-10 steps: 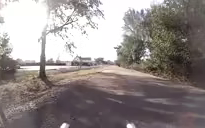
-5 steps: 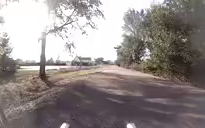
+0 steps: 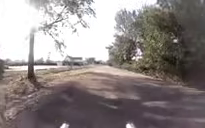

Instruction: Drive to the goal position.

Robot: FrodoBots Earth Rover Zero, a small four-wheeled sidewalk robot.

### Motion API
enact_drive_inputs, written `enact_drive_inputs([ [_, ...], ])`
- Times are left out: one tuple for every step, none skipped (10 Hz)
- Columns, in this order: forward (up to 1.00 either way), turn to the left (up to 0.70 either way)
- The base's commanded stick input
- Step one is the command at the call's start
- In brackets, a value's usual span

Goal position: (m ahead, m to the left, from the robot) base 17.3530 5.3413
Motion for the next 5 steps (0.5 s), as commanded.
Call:
enact_drive_inputs([
  [0.70,0.00],
  [0.70,0.00],
  [0.70,0.00],
  [0.70,0.00],
  [0.70,0.00],
])
